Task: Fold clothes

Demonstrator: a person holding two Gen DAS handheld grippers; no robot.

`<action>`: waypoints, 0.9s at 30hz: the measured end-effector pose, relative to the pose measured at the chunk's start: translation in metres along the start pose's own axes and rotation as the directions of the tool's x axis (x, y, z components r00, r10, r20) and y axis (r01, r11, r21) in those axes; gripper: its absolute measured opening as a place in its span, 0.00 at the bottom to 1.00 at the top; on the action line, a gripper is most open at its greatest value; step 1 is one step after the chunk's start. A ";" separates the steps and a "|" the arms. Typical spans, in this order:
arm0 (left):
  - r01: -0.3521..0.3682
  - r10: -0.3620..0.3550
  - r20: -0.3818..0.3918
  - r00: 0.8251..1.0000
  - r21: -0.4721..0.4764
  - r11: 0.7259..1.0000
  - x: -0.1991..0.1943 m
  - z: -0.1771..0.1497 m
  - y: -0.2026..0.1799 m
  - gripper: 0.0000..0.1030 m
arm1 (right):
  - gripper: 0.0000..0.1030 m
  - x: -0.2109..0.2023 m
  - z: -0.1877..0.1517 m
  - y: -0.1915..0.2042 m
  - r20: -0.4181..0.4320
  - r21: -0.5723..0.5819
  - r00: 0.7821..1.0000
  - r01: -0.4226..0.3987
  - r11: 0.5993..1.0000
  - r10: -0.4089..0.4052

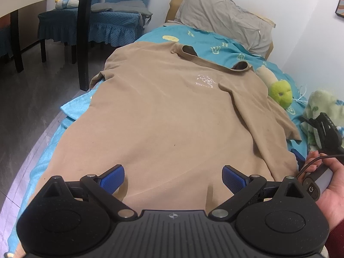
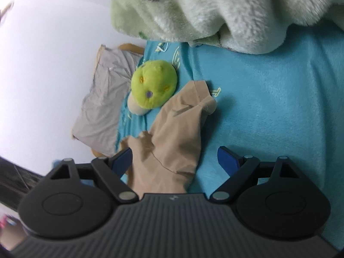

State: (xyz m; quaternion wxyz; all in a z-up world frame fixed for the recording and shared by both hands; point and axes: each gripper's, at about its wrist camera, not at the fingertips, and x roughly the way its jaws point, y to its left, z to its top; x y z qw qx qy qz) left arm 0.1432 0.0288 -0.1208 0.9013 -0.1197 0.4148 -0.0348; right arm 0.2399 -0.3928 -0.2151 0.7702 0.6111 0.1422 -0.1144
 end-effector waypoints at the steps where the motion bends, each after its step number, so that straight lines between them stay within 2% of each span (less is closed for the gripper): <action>1: 0.002 -0.002 0.001 1.000 -0.003 1.000 -0.001 0.000 0.001 0.96 | 0.84 0.000 0.001 -0.002 0.005 0.021 1.000 -0.012 1.000 0.012; 4: 0.012 -0.012 0.003 1.000 -0.017 1.000 -0.002 0.001 0.003 0.96 | 0.78 0.004 0.005 -0.008 0.013 0.091 0.999 -0.042 0.995 0.041; 11: 0.023 -0.023 -0.004 1.000 -0.054 0.998 -0.001 0.003 0.007 0.96 | 0.77 0.035 0.017 -0.005 -0.030 0.151 0.996 -0.083 0.985 0.089; 15: 0.014 -0.015 -0.017 1.000 -0.053 0.998 0.004 0.002 0.008 0.96 | 0.76 0.059 0.023 0.006 -0.061 0.090 0.996 -0.056 0.994 0.061; 17: 0.010 -0.011 -0.026 1.000 -0.055 0.998 0.008 0.002 0.007 0.96 | 0.61 0.067 0.025 0.013 -0.069 0.029 0.998 -0.012 1.000 0.014; 18: 0.011 -0.013 -0.031 0.999 -0.057 0.998 0.009 0.002 0.007 0.96 | 0.57 0.068 0.023 0.013 -0.073 0.014 0.997 0.007 1.000 -0.006; 19: 0.014 -0.016 -0.035 0.999 -0.060 0.998 0.011 0.003 0.007 0.96 | 0.45 0.068 0.021 0.012 -0.070 0.005 0.997 0.020 1.000 -0.020; 20: 0.016 -0.018 -0.037 0.999 -0.058 0.998 0.012 0.003 0.006 0.96 | 0.28 0.068 0.020 0.010 -0.068 0.006 0.997 0.035 0.999 -0.034; 22: 0.013 -0.014 -0.033 0.999 -0.049 0.999 0.012 0.003 0.004 0.96 | 0.11 0.065 0.018 0.000 -0.069 0.043 0.996 0.064 0.997 -0.061; 24: 0.012 -0.014 -0.028 1.000 -0.048 0.999 0.011 0.003 0.004 0.96 | 0.08 0.053 0.016 -0.004 -0.035 0.050 0.997 0.076 0.996 -0.074; 27: 0.023 -0.024 -0.022 0.999 -0.063 0.998 0.007 0.003 0.006 0.96 | 0.05 0.029 0.011 0.012 0.066 -0.036 0.992 0.113 0.993 -0.111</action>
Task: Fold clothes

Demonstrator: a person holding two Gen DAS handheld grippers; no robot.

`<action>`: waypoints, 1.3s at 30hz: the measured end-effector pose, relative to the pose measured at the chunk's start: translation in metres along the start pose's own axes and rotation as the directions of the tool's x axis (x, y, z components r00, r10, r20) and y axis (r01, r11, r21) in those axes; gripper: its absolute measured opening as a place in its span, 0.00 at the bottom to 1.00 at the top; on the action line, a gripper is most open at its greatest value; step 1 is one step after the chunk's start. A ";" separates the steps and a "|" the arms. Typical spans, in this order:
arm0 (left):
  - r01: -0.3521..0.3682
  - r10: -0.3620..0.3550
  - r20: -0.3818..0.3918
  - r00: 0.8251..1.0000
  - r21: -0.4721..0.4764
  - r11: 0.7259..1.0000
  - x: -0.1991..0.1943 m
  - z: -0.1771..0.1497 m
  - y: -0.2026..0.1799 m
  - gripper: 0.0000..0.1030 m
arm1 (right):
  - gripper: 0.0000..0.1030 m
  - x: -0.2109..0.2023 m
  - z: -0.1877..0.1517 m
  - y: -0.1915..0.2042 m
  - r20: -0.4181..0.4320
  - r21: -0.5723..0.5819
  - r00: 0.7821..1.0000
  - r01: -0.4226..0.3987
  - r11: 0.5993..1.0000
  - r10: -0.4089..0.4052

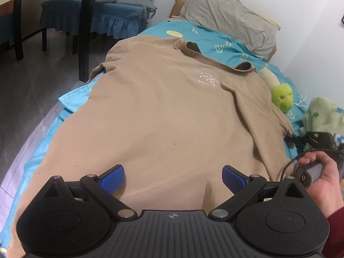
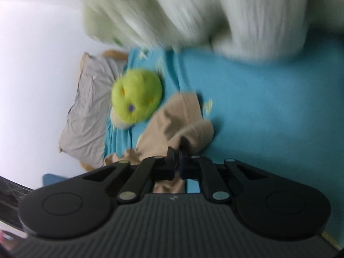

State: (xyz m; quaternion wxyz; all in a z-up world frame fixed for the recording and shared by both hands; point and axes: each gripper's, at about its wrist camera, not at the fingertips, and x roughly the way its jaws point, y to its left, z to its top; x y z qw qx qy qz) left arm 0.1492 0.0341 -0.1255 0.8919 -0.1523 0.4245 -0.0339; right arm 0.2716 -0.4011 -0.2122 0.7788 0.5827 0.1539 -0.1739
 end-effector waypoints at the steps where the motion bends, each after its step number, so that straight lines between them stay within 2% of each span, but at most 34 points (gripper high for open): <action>1: 0.003 -0.003 0.003 1.000 -0.004 1.000 -0.001 0.000 0.000 0.96 | 0.05 -0.007 -0.001 0.004 0.015 -0.022 1.000 0.013 1.000 -0.012; 3: 0.007 -0.007 0.010 1.000 -0.009 1.000 -0.005 0.001 0.001 0.96 | 0.05 -0.017 -0.002 0.007 0.025 -0.020 0.999 0.030 0.999 -0.030; 7: 0.007 -0.007 0.027 1.000 -0.012 1.000 -0.011 0.001 0.001 0.96 | 0.10 -0.015 0.001 -0.017 -0.045 0.145 0.999 0.015 0.989 -0.009; 9: 0.009 -0.008 0.030 1.000 -0.019 1.000 -0.014 0.001 0.002 0.96 | 0.31 -0.008 0.000 -0.024 -0.084 0.195 0.996 0.004 0.981 0.012; 10: 0.009 -0.009 0.030 1.000 -0.023 1.000 -0.014 0.001 0.003 0.96 | 0.47 -0.005 -0.002 -0.024 -0.089 0.207 0.996 -0.011 0.978 0.030; 11: 0.010 -0.009 0.030 1.000 -0.028 1.000 -0.015 0.000 0.003 0.96 | 0.51 -0.003 -0.002 -0.022 -0.078 0.203 0.996 -0.036 0.978 0.053; 12: 0.010 -0.009 0.029 1.000 -0.031 0.999 -0.015 0.000 0.004 0.96 | 0.62 0.000 -0.001 -0.018 -0.071 0.188 0.995 -0.050 0.981 0.064; 14: 0.011 -0.010 0.022 1.000 -0.039 0.999 -0.014 0.001 0.004 0.96 | 0.74 0.011 0.002 -0.007 -0.083 0.150 0.995 -0.042 0.988 0.054; 17: 0.018 -0.017 0.011 1.000 -0.044 0.999 -0.010 0.001 0.004 0.96 | 0.73 0.030 0.008 0.004 -0.102 0.083 0.995 -0.003 0.997 0.012; 21: 0.014 -0.014 0.005 1.000 -0.023 1.000 -0.002 0.003 0.000 0.96 | 0.73 0.050 0.015 0.007 -0.042 0.019 0.999 0.008 1.000 -0.008; 23: 0.005 -0.005 0.006 1.000 -0.011 1.000 0.001 0.004 -0.002 0.96 | 0.73 0.061 0.017 0.010 -0.022 -0.025 1.000 0.009 1.000 -0.010; 27: 0.002 -0.002 -0.004 1.000 -0.011 1.000 0.008 0.006 -0.002 0.96 | 0.75 0.081 0.020 0.019 -0.032 -0.154 0.999 -0.025 0.988 0.020; 28: 0.005 -0.005 -0.006 1.000 -0.014 1.000 0.009 0.006 -0.002 0.96 | 0.64 0.083 0.021 0.020 -0.040 -0.173 0.998 -0.044 0.984 0.038; 29: 0.009 -0.009 -0.007 1.000 -0.018 1.000 0.010 0.007 -0.001 0.96 | 0.39 0.085 0.021 0.020 -0.056 -0.184 0.997 -0.060 0.981 0.050; 30: 0.012 -0.012 -0.007 1.000 -0.021 1.000 0.010 0.007 -0.001 0.96 | 0.22 0.088 0.022 0.020 -0.077 -0.191 0.996 -0.059 0.980 0.045; 31: 0.014 -0.015 -0.005 1.000 -0.021 1.000 0.010 0.008 -0.001 0.96 | 0.13 0.086 0.022 0.020 -0.072 -0.208 0.997 -0.053 0.977 0.039; 35: 0.021 -0.021 0.001 1.000 -0.023 1.000 0.007 0.008 0.001 0.96 | 0.11 0.062 0.026 0.032 0.056 -0.329 0.996 -0.046 0.943 0.068; 38: 0.028 -0.028 0.004 1.000 -0.026 0.999 0.005 0.008 0.002 0.96 | 0.11 0.039 0.033 0.042 0.161 -0.409 0.983 -0.015 0.912 0.088; 39: 0.030 -0.030 0.006 1.000 -0.026 0.999 0.004 0.008 0.002 0.96 | 0.11 0.036 0.035 0.044 0.174 -0.422 0.981 -0.006 0.907 0.087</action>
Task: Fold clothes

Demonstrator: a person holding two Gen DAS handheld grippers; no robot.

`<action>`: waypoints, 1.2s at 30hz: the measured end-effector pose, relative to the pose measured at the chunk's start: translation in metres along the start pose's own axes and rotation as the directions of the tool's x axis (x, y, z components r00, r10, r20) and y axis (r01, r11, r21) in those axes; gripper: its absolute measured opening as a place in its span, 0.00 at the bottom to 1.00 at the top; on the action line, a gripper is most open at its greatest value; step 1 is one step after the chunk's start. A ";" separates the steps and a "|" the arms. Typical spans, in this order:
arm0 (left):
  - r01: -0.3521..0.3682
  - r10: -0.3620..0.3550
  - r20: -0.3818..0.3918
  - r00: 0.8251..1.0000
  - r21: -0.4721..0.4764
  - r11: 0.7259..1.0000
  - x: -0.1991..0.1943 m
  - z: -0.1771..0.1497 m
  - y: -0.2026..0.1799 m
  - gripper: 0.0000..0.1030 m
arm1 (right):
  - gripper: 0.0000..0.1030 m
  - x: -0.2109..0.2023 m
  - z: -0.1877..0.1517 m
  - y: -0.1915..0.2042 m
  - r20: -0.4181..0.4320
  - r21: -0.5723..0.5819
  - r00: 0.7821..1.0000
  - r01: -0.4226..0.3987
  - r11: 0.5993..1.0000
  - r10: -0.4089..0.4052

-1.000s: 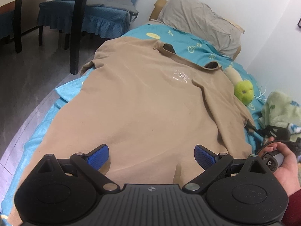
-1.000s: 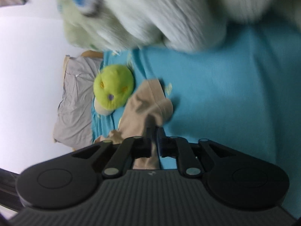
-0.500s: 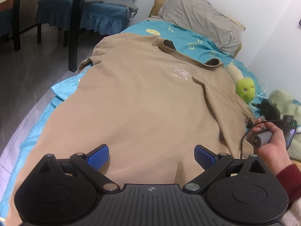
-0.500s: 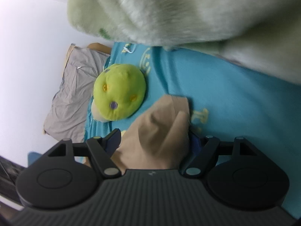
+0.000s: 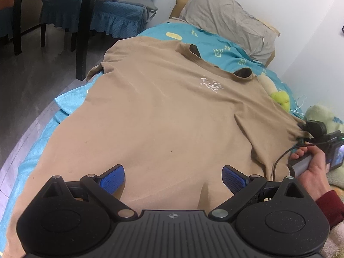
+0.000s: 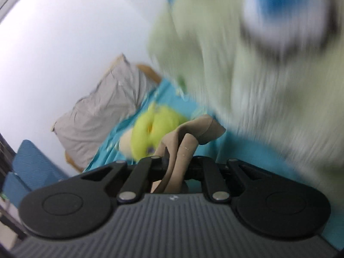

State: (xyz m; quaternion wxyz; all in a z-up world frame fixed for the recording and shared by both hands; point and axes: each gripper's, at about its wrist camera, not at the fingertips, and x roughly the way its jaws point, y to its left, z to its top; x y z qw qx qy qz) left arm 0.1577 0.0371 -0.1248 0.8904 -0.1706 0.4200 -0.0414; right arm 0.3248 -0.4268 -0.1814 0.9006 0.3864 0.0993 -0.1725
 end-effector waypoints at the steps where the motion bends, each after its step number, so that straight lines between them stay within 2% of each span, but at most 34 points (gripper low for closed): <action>1: 0.002 -0.002 0.003 1.000 0.001 1.000 -0.001 0.000 0.000 0.96 | 0.11 0.002 0.001 -0.001 -0.013 0.002 1.000 0.004 1.000 -0.004; 6: -0.001 0.001 0.043 0.999 -0.010 1.000 -0.011 0.008 0.000 0.96 | 0.11 -0.001 0.001 0.011 -0.059 -0.001 0.998 0.036 0.999 -0.036; 8: -0.002 0.002 0.085 0.996 -0.010 1.000 -0.021 0.016 0.001 0.96 | 0.11 -0.009 0.001 0.039 -0.037 -0.065 0.999 0.034 0.997 -0.036; 11: -0.009 0.010 0.153 0.988 -0.004 1.000 -0.039 0.029 0.006 0.96 | 0.11 -0.027 -0.008 0.102 0.005 -0.236 1.000 -0.027 0.971 0.029; 14: -0.037 0.035 0.224 0.974 0.007 0.999 -0.057 0.042 0.016 0.96 | 0.11 -0.038 -0.042 0.169 -0.004 -0.418 0.995 -0.089 0.904 0.095; 17: -0.109 0.101 0.279 0.955 0.011 0.994 -0.069 0.049 0.031 0.96 | 0.11 -0.032 -0.098 0.223 -0.090 -0.568 0.988 -0.154 0.809 0.125; 20: -0.132 0.135 0.279 0.951 -0.030 0.991 -0.072 0.053 0.052 0.96 | 0.11 -0.013 -0.158 0.249 -0.206 -0.649 0.975 -0.202 0.734 0.085; 23: -0.131 0.149 0.255 0.955 -0.084 0.988 -0.068 0.057 0.072 0.96 | 0.13 -0.003 -0.203 0.255 -0.265 -0.721 0.963 -0.234 0.652 0.053; 24: -0.131 0.151 0.247 0.957 -0.094 0.987 -0.066 0.058 0.076 0.96 | 0.13 -0.004 -0.211 0.254 -0.285 -0.721 0.958 -0.242 0.650 0.042; 27: -0.125 0.142 0.221 0.965 -0.088 0.988 -0.057 0.060 0.081 0.96 | 0.18 0.010 -0.215 0.252 -0.366 -0.665 0.931 -0.270 0.696 0.012; 29: -0.121 0.130 0.204 0.970 -0.056 0.991 -0.050 0.060 0.077 0.96 | 0.50 0.011 -0.209 0.247 -0.426 -0.598 0.904 -0.319 0.735 0.046; 30: -0.117 0.123 0.198 0.972 -0.041 0.992 -0.048 0.059 0.074 0.96 | 0.87 0.010 -0.207 0.248 -0.446 -0.569 0.893 -0.341 0.748 0.068; 31: -0.113 0.116 0.195 0.974 -0.028 0.993 -0.046 0.058 0.072 0.96 | 1.00 0.005 -0.204 0.252 -0.449 -0.554 0.889 -0.359 0.751 0.093; 36: -0.095 0.090 0.201 0.975 0.014 0.995 -0.046 0.051 0.059 0.96 | 1.00 -0.044 -0.160 0.262 -0.454 -0.506 0.871 -0.426 0.750 0.189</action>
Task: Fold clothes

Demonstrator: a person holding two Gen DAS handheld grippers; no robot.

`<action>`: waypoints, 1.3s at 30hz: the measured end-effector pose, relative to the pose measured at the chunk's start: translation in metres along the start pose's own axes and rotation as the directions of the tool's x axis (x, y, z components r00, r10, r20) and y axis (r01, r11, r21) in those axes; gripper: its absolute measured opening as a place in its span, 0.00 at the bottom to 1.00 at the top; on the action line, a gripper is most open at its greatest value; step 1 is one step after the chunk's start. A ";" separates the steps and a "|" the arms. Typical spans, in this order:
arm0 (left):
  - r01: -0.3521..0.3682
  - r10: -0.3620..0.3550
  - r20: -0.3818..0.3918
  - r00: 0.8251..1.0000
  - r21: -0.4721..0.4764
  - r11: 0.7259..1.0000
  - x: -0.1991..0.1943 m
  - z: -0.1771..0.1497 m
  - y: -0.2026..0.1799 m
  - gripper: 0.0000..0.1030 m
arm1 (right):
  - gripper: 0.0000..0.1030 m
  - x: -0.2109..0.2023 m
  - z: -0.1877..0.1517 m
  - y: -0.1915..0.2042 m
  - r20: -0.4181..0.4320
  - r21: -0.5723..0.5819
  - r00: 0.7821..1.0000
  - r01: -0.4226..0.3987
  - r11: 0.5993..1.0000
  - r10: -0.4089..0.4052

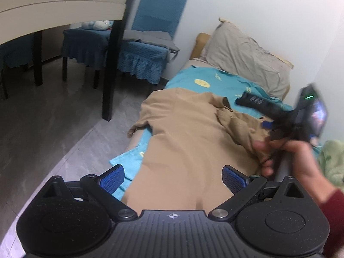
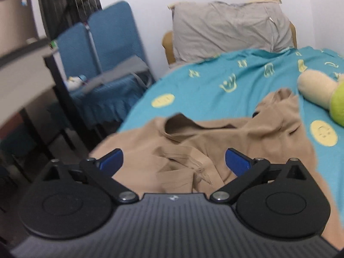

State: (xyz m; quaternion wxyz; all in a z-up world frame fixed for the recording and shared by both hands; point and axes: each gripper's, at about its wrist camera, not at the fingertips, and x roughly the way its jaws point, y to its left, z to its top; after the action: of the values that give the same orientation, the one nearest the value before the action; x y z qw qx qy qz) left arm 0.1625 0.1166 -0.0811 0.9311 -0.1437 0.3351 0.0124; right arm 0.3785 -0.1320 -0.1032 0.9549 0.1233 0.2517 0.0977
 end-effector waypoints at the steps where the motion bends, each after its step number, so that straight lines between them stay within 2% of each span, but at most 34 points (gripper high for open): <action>1: 0.001 -0.001 0.006 1.000 0.013 1.000 -0.003 -0.002 -0.004 0.96 | 1.00 -0.019 0.004 0.000 0.011 0.003 1.000 -0.010 1.000 0.010; 6: 0.046 -0.047 0.010 0.999 0.040 0.998 -0.016 -0.011 -0.019 0.96 | 1.00 -0.125 0.016 -0.007 0.041 0.008 0.999 -0.033 0.999 0.032; 11: 0.116 -0.115 -0.020 0.993 0.050 0.992 -0.029 -0.024 -0.035 0.96 | 1.00 -0.247 -0.001 -0.032 0.074 0.050 0.997 0.004 0.999 -0.008; 14: 0.159 -0.154 -0.066 0.986 0.070 0.985 -0.031 -0.035 -0.047 0.96 | 1.00 -0.302 -0.017 -0.052 0.102 0.082 0.994 0.032 0.996 -0.041; 17: 0.230 -0.220 -0.116 0.969 0.090 0.969 -0.032 -0.048 -0.063 0.95 | 1.00 -0.331 -0.035 -0.074 0.132 0.120 0.988 0.058 0.991 -0.073; 20: 0.309 -0.292 -0.177 0.940 0.078 0.948 -0.030 -0.062 -0.084 0.91 | 1.00 -0.339 -0.047 -0.096 0.151 0.158 0.981 0.101 0.982 -0.125; 23: 0.401 -0.377 -0.247 0.893 0.051 0.915 -0.023 -0.081 -0.111 0.87 | 1.00 -0.339 -0.045 -0.122 0.160 0.229 0.969 0.148 0.962 -0.187; 26: 0.466 -0.418 -0.313 0.853 0.096 0.880 -0.012 -0.102 -0.142 0.76 | 1.00 -0.337 -0.044 -0.146 0.172 0.320 0.963 0.145 0.936 -0.208; 31: 0.492 -0.392 -0.404 0.826 0.179 0.852 0.016 -0.133 -0.176 0.56 | 1.00 -0.339 -0.052 -0.175 0.157 0.414 0.967 0.120 0.902 -0.201; 34: 0.521 -0.413 -0.428 0.804 0.172 0.836 0.027 -0.142 -0.184 0.56 | 1.00 -0.335 -0.053 -0.178 0.145 0.427 0.974 0.098 0.899 -0.176; 39: 0.616 -0.511 -0.460 0.727 0.107 0.780 0.032 -0.150 -0.193 0.56 | 1.00 -0.327 -0.055 -0.173 0.125 0.428 0.982 0.075 0.901 -0.141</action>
State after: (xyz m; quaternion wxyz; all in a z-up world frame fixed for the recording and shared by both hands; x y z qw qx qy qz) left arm 0.1173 -0.1117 -0.1614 0.8095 -0.1192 0.4593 -0.3459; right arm 0.0926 -0.3675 -0.0495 0.9261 0.3195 0.1993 -0.0220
